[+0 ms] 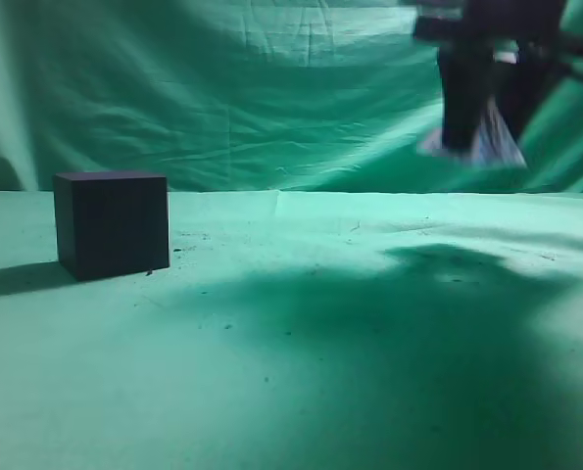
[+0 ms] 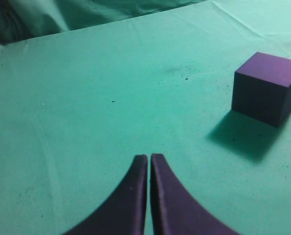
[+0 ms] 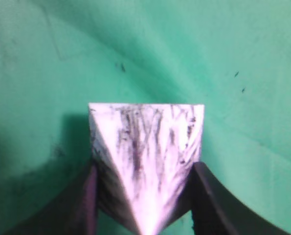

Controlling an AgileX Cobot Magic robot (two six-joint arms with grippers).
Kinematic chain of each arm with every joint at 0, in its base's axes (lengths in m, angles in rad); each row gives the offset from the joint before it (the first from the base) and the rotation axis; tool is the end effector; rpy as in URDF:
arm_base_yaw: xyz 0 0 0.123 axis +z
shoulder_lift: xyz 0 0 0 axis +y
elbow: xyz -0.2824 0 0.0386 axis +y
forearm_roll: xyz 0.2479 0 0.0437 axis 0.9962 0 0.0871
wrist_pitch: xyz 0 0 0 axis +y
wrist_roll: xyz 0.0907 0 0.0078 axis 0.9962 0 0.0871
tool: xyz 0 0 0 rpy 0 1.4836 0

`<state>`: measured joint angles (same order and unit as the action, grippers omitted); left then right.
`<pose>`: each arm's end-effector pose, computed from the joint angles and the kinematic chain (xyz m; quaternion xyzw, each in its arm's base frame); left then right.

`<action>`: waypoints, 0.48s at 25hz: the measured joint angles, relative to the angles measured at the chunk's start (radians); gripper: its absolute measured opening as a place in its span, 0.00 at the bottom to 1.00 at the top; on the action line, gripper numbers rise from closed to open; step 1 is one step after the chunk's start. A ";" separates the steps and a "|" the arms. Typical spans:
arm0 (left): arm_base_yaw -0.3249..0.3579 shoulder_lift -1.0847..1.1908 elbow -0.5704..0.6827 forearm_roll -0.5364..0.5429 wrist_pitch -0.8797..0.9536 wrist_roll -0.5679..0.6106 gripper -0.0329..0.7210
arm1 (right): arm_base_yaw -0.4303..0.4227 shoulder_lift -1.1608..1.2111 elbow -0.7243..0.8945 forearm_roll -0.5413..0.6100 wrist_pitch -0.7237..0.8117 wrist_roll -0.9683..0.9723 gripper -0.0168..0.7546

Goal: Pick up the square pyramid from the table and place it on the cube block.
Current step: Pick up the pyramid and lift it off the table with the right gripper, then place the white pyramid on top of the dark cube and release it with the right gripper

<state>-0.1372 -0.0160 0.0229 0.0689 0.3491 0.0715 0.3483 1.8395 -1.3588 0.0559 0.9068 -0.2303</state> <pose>0.0527 -0.0051 0.1748 0.1013 0.7887 0.0091 0.6062 0.3525 0.1322 0.2215 -0.2691 0.9533 0.0320 0.1331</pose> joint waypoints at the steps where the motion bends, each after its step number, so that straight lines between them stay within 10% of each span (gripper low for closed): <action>1: 0.000 0.000 0.000 0.000 0.000 0.000 0.04 | 0.004 -0.014 -0.031 0.010 0.021 0.000 0.46; 12: 0.000 0.000 0.000 0.000 0.000 0.000 0.04 | 0.369 0.010 -0.402 0.018 0.189 0.050 0.46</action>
<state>-0.1372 -0.0160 0.0229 0.0689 0.3491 0.0715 0.7169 1.8496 -1.7608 0.0743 1.0962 -0.1800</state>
